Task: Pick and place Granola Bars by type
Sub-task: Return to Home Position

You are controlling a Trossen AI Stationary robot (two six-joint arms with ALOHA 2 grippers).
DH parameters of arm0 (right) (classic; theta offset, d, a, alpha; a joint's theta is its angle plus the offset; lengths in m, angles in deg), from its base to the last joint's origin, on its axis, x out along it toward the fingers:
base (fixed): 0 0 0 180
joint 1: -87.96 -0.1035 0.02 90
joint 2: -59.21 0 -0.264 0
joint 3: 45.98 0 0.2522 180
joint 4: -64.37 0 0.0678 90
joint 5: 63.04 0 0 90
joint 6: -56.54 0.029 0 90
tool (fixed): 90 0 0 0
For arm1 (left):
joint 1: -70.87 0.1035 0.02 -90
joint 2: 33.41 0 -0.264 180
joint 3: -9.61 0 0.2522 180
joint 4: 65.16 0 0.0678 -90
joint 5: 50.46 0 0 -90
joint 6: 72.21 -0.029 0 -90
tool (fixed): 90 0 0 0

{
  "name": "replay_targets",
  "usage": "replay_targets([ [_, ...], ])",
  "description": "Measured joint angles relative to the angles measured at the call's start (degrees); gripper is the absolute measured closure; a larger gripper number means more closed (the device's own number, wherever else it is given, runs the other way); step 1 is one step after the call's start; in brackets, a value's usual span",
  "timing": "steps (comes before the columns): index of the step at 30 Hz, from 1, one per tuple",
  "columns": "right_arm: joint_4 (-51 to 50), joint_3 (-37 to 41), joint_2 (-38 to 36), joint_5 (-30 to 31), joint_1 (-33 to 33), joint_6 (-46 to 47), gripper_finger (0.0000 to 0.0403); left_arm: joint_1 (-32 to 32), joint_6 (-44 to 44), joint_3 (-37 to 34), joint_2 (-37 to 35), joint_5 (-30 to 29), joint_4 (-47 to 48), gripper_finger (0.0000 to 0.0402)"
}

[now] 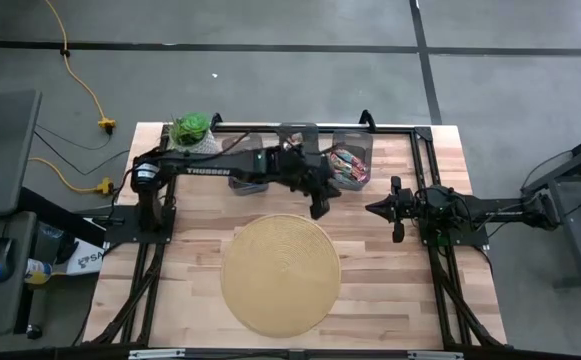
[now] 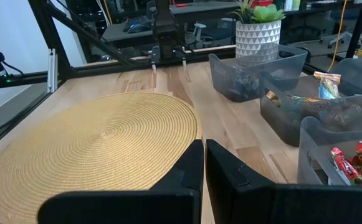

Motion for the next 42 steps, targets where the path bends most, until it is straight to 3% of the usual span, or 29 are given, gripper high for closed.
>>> replay_targets([
  [12,0.0,0.0,0.0,0.0,0.0,0.0,0.0403,-6.0,-4.4,-0.1,-10.2,-13.1,-0.9,0.0401],
  [16,0.0,0.0,0.0,0.0,0.0,0.0,0.0403,-6.6,-4.8,-4.3,-15.4,-14.9,-2.8,0.0401],
  [20,0.0,0.0,0.0,0.0,0.0,0.0,0.0403,-6.6,-3.3,-14.3,-24.1,-15.7,-8.2,0.0401],
  [30,0.0,0.0,0.4,0.0,0.0,0.0,0.0403,-7.2,7.4,-50.7,-48.9,-17.3,-32.4,0.0401],
  [34,0.0,0.0,0.4,0.0,0.0,0.0,0.0403,-9.9,8.6,-59.8,-57.7,-21.1,-35.6,0.0401],
  [42,0.0,0.0,0.4,0.0,0.0,0.0,0.0403,-15.2,7.8,-71.0,-73.5,-27.8,-34.9,0.0401],
])
